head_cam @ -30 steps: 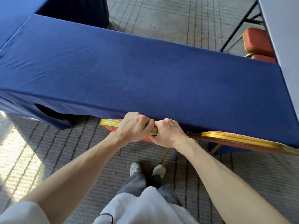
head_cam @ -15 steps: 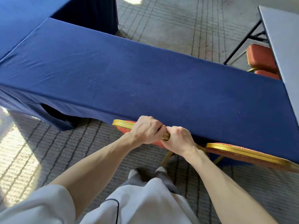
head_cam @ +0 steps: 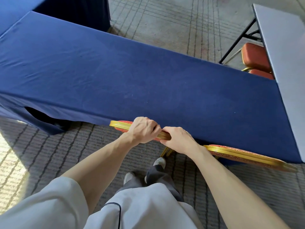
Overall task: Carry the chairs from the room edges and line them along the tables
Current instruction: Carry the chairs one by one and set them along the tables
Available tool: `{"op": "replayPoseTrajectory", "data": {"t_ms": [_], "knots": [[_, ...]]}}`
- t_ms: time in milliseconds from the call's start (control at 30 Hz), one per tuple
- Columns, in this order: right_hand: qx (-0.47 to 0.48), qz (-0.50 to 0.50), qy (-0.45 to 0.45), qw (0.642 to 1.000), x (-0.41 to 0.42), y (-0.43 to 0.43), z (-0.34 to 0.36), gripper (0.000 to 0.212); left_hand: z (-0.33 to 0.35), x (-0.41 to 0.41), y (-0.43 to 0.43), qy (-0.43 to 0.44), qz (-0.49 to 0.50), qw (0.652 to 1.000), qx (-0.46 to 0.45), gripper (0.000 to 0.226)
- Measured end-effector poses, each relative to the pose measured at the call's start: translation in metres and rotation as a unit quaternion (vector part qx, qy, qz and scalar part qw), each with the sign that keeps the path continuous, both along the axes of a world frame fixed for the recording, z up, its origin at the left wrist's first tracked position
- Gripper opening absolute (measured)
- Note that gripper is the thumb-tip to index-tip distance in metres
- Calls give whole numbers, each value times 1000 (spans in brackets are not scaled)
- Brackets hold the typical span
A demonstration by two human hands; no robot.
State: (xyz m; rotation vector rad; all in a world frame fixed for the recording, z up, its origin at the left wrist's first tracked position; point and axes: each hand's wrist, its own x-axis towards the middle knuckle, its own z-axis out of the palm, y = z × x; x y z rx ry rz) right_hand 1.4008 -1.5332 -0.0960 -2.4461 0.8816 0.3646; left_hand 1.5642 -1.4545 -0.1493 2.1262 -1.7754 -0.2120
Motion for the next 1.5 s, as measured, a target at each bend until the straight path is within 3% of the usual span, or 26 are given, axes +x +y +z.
{"op": "replayPoseTrajectory", "data": {"t_ms": [400, 533, 633, 700, 867, 1100, 1300, 1500], "knots": [[94, -11, -16, 995, -4, -23, -5, 29, -3, -1, -8, 14, 4, 1000, 13, 38], [113, 21, 5, 993, 1, -32, -2, 28, 8, -9, -5, 26, 42, 997, 61, 40], [147, 41, -25, 988, 11, -35, 5, 28, 24, -11, -4, 88, 126, 985, 72, 34], [156, 63, -55, 984, 25, -35, 13, 33, 40, -10, 3, 141, 205, 967, 58, 32], [129, 141, -123, 974, 84, -4, 28, 30, 88, 7, 65, 169, 330, 927, 52, 25], [167, 278, -202, 924, 187, 116, 65, 38, 137, 49, 222, 135, 522, 842, -6, 28], [172, 424, -233, 858, 273, 291, 106, 42, 167, 84, 397, 165, 684, 696, -143, 36], [182, 503, -275, 799, 348, 501, 154, 45, 224, 104, 596, 94, 736, 657, -130, 45]]}}
